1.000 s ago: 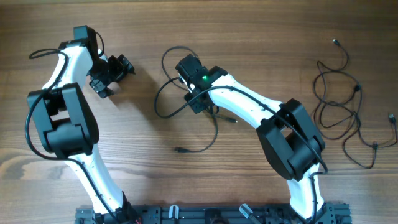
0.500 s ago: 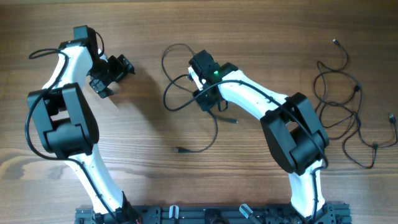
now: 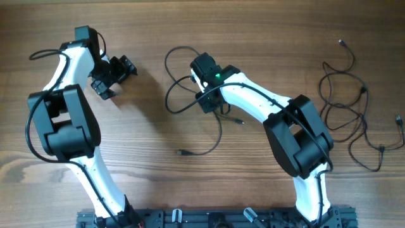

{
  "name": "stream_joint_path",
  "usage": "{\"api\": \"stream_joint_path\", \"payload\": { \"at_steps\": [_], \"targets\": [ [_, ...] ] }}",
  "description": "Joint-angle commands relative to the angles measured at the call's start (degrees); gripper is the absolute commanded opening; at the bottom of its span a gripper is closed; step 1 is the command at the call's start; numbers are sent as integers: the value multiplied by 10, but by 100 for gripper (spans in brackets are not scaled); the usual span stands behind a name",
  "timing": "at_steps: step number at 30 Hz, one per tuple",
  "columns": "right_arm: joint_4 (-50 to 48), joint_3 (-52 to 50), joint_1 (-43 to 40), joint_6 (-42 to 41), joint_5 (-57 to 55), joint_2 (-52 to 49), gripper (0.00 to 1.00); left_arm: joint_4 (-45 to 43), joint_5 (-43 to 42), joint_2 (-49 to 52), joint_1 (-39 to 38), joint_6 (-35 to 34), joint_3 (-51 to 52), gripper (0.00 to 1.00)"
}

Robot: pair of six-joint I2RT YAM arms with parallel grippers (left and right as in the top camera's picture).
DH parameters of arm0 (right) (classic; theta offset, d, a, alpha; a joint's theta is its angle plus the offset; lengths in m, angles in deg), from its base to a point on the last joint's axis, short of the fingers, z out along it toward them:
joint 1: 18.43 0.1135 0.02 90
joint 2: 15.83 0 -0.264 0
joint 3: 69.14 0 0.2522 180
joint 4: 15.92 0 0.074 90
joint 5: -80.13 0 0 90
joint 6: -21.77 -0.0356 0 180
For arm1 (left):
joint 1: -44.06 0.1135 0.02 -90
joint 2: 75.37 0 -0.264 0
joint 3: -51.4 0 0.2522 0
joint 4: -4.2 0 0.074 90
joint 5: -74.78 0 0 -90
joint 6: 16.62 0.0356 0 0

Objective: Untangle cables

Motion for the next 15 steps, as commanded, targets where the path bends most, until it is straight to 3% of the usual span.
{"api": "stream_joint_path", "payload": {
  "at_steps": [1,6,10,15],
  "targets": [
    [29,-23,4,-13,-1,-50,4,-2,-6,-7,-2,-1,5,100],
    [70,-1,4,-13,6,-48,4,-3,-6,-7,-2,-1,5,100],
    [130,83,4,1,68,-37,4,-3,-6,-7,-2,-1,5,100],
    [136,142,4,0,116,-33,4,-3,-6,-7,-2,-1,5,100]
  ]
}}
